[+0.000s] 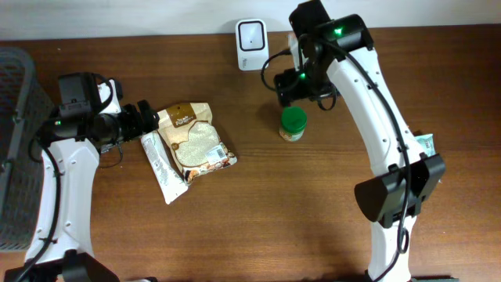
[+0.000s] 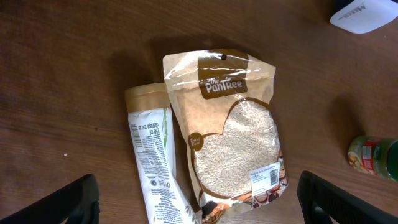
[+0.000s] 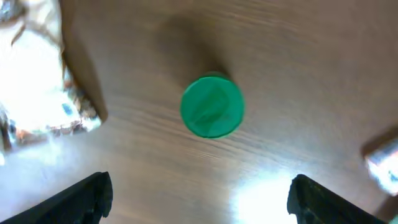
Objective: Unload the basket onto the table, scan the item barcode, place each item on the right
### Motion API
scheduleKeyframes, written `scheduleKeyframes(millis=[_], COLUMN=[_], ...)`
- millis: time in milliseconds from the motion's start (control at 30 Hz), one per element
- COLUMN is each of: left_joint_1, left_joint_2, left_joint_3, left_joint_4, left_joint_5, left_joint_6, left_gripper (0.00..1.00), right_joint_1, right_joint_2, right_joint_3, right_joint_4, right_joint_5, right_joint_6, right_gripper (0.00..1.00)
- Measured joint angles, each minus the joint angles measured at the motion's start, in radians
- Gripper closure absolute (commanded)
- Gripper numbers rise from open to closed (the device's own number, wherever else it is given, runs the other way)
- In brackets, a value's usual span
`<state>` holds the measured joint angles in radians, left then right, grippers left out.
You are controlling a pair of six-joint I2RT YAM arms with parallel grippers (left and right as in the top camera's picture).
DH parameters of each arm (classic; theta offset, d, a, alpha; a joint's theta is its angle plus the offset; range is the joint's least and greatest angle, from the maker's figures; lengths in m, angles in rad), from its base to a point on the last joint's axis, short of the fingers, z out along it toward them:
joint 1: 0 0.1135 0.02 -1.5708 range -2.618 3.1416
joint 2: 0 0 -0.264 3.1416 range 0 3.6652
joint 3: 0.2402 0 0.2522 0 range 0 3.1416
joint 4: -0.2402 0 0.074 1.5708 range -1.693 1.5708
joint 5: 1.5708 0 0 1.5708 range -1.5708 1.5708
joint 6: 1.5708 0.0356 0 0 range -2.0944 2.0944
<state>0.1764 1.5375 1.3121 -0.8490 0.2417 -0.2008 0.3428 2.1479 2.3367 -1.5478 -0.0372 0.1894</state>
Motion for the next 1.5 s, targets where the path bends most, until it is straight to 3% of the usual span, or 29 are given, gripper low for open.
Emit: scheduleKeyframes(millis=[100,300,567,867,1000,1133,1367,1500], left_joint_1=[0.0,0.0,0.0,0.0,0.0,0.0,0.0,0.0], left_joint_2=[0.0,0.0,0.0,0.0,0.0,0.0,0.0,0.0], left_joint_3=[0.0,0.0,0.0,0.0,0.0,0.0,0.0,0.0], left_joint_4=[0.0,0.0,0.0,0.0,0.0,0.0,0.0,0.0], left_joint_5=[0.0,0.0,0.0,0.0,0.0,0.0,0.0,0.0], left_joint_6=[0.0,0.0,0.0,0.0,0.0,0.0,0.0,0.0], left_gripper=[0.01,0.01,0.01,0.01,0.01,0.01,0.01,0.01], right_joint_1=[-0.001,-0.001,-0.001,-0.001,-0.001,-0.001,-0.001,-0.001], right_joint_2=[0.0,0.0,0.004,0.017,0.049,0.049,0.049,0.05], right_joint_3=[0.0,-0.078,-0.375,-0.411,-0.411,-0.411,-0.409,-0.362], right_joint_4=[0.003,0.05,0.296,0.364,0.359,0.346,0.326,0.264], right_joint_5=[0.087,0.127,0.062,0.043,0.012,0.001,-0.01,-0.009], right_joint_6=[0.195,0.356,0.425,0.466,0.464,0.419,0.162,-0.203], right_gripper=[0.12,0.11,0.11,0.11,0.2,0.41,0.41,0.41])
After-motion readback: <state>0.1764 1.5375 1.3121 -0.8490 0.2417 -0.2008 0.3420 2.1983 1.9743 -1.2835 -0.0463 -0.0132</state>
